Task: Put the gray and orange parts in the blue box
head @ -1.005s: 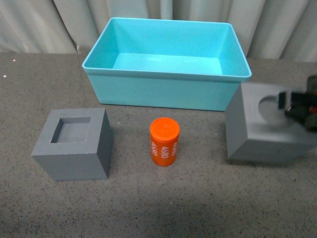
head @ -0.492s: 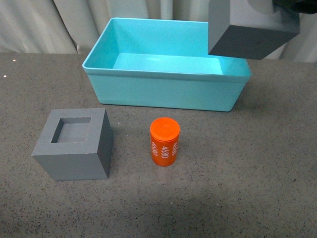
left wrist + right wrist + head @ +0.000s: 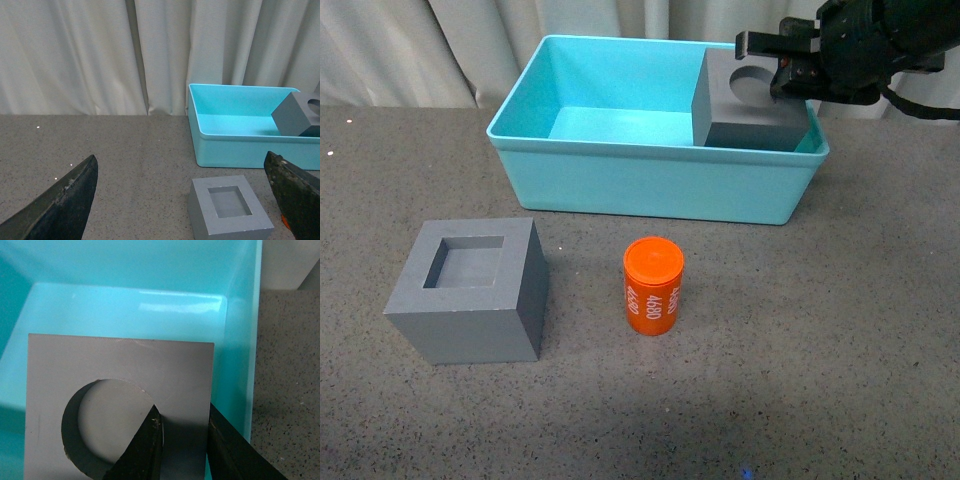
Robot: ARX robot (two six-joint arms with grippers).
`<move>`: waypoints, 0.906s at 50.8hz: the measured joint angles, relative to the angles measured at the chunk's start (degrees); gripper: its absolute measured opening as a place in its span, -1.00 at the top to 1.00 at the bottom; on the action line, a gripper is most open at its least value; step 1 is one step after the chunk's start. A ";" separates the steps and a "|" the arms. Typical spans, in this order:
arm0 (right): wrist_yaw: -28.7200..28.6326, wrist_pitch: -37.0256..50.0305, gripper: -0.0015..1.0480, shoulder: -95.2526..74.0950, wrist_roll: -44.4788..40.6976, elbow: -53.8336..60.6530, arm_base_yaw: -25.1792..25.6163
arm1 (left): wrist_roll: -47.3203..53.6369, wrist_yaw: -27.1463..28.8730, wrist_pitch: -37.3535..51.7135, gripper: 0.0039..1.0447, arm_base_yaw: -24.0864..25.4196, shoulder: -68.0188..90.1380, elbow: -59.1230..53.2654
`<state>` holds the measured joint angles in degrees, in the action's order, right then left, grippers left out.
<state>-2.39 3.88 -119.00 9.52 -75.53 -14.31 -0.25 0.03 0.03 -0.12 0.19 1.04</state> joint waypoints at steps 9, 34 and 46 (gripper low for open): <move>1.31 -7.74 0.65 -4.61 0.87 -6.62 -0.07 | 0.00 0.00 0.00 -0.88 0.00 0.00 0.00; 0.52 -16.28 0.66 -9.86 2.69 -13.70 -0.09 | 0.00 0.00 0.00 -0.88 0.00 0.00 0.00; 0.46 -14.88 0.09 -9.16 2.80 -13.51 -0.11 | 0.00 0.00 0.00 -0.88 0.00 0.00 0.00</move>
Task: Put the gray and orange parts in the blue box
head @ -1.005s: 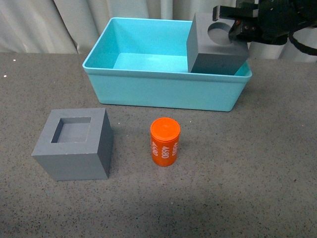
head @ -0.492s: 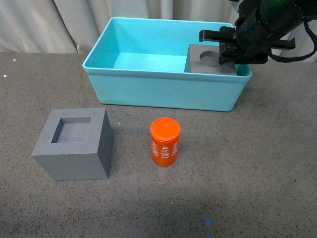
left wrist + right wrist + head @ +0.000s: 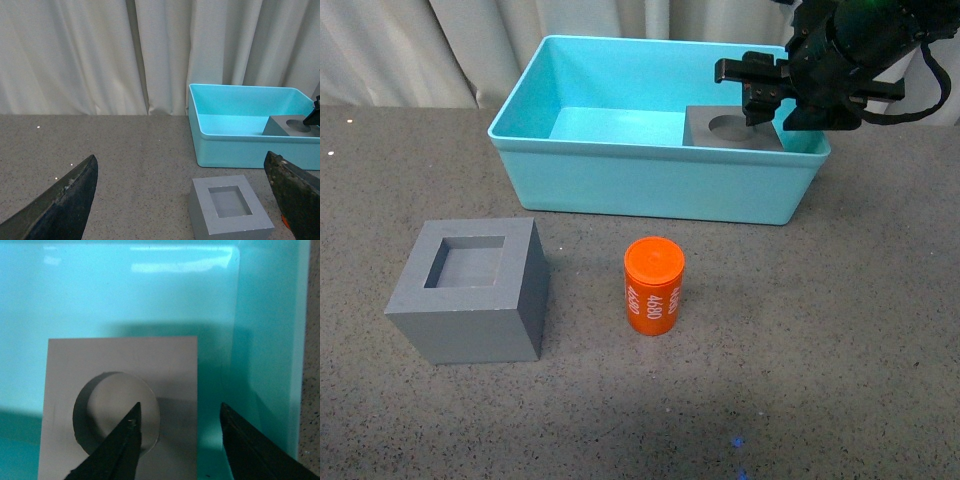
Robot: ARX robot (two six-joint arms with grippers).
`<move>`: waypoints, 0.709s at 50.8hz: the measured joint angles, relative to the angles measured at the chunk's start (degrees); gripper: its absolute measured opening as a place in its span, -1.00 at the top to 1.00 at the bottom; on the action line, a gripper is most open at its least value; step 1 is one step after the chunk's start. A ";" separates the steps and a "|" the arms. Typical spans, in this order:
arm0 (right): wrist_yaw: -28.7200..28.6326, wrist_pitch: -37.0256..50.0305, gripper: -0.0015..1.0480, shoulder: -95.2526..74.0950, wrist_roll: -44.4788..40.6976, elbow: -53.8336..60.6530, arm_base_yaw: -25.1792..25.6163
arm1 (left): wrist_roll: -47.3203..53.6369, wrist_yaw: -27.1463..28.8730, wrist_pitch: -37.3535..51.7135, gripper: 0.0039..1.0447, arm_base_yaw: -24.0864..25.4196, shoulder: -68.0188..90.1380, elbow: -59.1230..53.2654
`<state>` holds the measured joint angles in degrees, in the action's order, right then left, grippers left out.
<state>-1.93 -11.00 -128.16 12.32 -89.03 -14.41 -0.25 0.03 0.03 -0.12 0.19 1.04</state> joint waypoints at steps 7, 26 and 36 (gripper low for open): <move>-0.31 4.74 -0.25 3.23 -0.04 3.48 0.00 | 0.00 0.02 0.00 -0.88 0.00 0.00 0.00; -1.55 22.47 -0.81 31.91 -4.46 30.56 -0.61 | 0.00 0.00 0.00 -0.88 0.00 0.00 0.00; -1.07 23.52 -0.81 41.72 -4.48 42.01 -0.74 | 0.00 0.00 0.00 -0.88 0.00 0.00 0.00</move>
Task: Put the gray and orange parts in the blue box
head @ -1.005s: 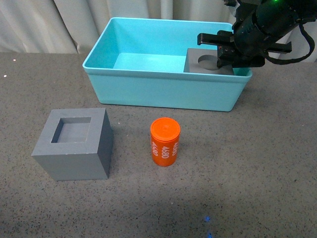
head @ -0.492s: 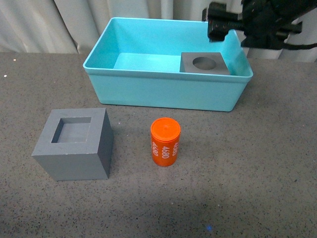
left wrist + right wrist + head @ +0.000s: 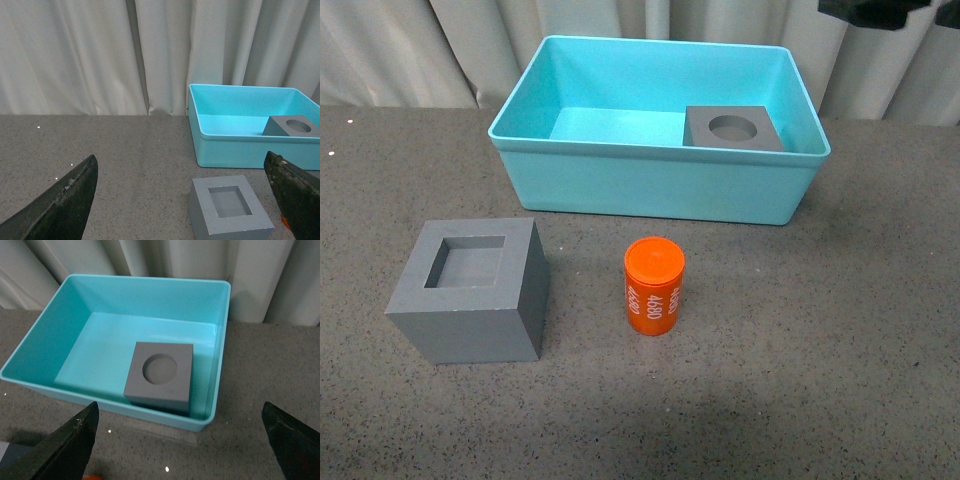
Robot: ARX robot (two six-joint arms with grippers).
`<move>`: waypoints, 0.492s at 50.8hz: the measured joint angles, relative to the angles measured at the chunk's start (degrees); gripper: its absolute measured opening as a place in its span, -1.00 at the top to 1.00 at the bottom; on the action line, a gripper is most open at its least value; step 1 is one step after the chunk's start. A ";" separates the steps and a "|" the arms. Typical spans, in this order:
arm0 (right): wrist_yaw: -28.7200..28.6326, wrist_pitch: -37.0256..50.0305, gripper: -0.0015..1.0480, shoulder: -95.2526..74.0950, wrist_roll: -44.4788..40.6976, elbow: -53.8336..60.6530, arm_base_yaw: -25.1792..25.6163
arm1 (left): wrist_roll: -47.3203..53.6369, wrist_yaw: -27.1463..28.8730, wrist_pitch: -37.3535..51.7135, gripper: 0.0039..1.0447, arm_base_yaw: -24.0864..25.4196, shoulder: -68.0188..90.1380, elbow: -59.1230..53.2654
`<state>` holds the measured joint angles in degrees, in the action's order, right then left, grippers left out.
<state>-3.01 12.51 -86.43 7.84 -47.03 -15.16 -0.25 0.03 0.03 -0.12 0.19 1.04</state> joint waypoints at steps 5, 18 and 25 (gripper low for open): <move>0.07 -0.37 -0.81 6.01 -0.11 5.99 -0.17 | 0.00 0.00 0.00 -0.88 0.00 0.00 0.00; 4.52 -1.55 -0.81 12.46 -0.79 12.59 -2.86 | 0.00 0.00 0.00 -0.88 0.00 0.00 0.00; 4.94 -1.60 -0.81 12.79 -1.18 12.70 -3.02 | -5.35 4.13 -11.91 -0.88 1.20 13.57 5.92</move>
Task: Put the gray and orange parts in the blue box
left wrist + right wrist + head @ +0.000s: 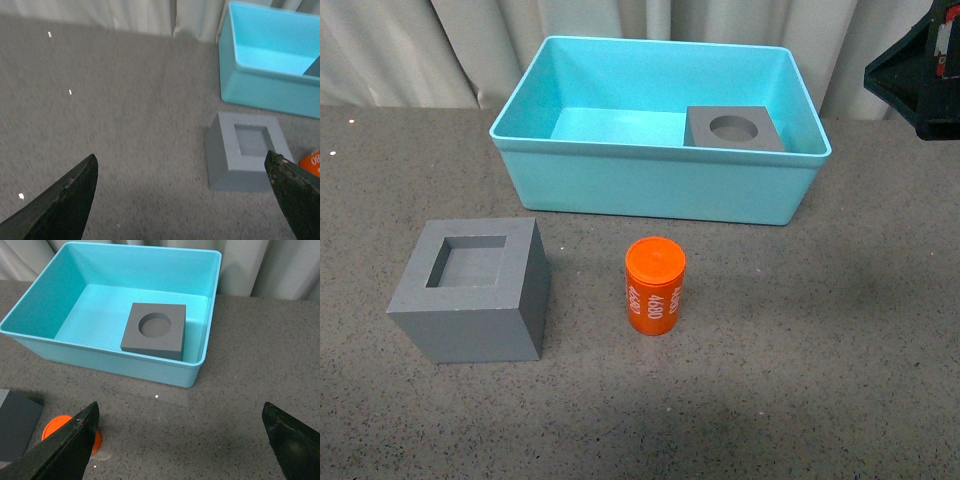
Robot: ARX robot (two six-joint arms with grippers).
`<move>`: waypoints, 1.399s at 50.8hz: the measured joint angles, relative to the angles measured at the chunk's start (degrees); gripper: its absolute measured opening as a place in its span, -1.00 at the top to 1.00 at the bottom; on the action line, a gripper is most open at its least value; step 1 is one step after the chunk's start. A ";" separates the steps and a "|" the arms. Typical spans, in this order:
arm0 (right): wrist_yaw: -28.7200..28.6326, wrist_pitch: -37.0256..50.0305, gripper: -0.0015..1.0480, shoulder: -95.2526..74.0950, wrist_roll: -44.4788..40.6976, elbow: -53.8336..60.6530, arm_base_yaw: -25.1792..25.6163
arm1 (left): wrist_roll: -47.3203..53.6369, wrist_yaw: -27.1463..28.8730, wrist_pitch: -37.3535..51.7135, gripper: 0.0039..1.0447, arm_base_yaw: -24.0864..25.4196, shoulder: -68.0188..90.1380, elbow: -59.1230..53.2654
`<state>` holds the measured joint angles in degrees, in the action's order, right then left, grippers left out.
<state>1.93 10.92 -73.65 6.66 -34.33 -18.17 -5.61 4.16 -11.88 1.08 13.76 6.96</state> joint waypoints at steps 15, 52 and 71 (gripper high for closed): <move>0.00 0.00 -0.81 0.15 -0.02 0.00 -0.02 | -2.08 -7.69 22.67 -0.88 2.03 38.77 9.16; 0.04 -0.02 -0.81 0.17 -0.04 0.00 -0.04 | -1.81 -11.23 23.56 -0.88 -5.33 78.42 26.27; 0.11 -0.02 -0.81 0.17 -0.04 0.00 -0.04 | -0.28 -11.19 22.91 -0.88 -6.91 80.98 27.26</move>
<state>2.04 10.90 -73.47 6.61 -34.33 -18.22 -5.89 -7.03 11.03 -5.82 94.74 34.22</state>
